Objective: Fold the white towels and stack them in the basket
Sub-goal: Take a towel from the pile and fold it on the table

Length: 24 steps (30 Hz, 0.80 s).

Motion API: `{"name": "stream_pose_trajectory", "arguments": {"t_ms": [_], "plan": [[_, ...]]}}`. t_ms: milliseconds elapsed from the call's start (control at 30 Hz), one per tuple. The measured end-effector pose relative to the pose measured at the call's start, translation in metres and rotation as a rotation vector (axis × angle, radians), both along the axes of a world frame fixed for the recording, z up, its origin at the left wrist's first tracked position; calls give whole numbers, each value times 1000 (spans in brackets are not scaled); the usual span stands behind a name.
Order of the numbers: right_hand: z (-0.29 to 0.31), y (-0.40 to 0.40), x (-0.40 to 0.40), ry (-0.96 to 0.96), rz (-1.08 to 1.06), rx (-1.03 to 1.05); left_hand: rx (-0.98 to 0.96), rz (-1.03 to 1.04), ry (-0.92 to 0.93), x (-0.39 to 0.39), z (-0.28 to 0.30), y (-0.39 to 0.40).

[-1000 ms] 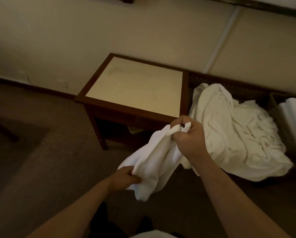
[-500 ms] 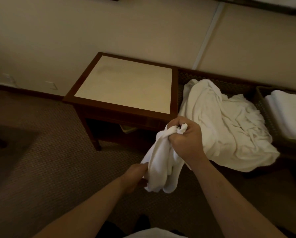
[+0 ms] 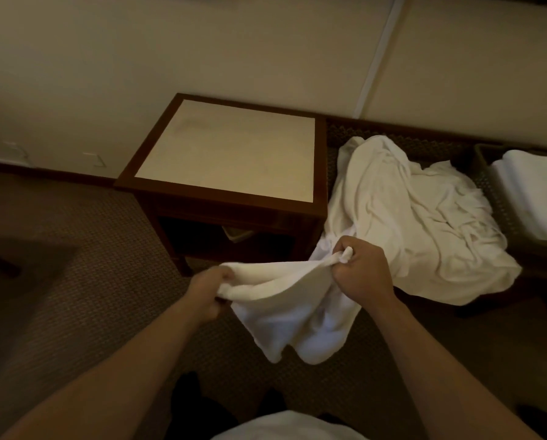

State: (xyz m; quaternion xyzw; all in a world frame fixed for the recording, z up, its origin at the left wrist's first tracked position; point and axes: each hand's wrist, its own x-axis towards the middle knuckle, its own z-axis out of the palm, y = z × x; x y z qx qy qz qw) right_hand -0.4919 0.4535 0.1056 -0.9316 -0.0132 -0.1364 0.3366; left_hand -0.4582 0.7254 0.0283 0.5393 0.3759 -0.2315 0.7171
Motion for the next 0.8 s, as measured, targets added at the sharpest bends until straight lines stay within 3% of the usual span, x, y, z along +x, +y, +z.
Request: {"name": "stream_pose_trajectory", "arguments": {"t_ms": [100, 167, 200, 300, 367, 433, 500, 567, 600, 733, 800], "plan": [[-11, 3, 2, 68, -2, -16, -235, -88, -1, 9, 22, 15], [-15, 4, 5, 84, -12, -18, -109, -153, -19, 16, 25, 26], [-16, 3, 5, 78, -20, -16, 105, -247, -66, 17, 23, 32], [-16, 12, 6, 98, -2, -22, 1060, -590, -252, 20, 14, 59], [-18, 28, 6, 112, 38, -43, 1297, -687, -346, 19, 14, 62], [-17, 48, 8, 106, 63, -36, 1238, -769, -614, 19, 20, 49], [-13, 63, 11, 104, 110, -36, 847, -889, -847, 12, 39, 25], [-8, 75, 20, 89, 111, -45, 507, -976, -911, 3, 56, 1], [-4, 79, 24, 72, 99, -37, 430, -970, -937, 0, 59, -8], [11, 88, 38, 53, 147, -10, 334, -698, -908, 16, 57, -5], [18, 86, 38, 90, 92, 73, 378, -684, -874, 31, 51, 14]]}}
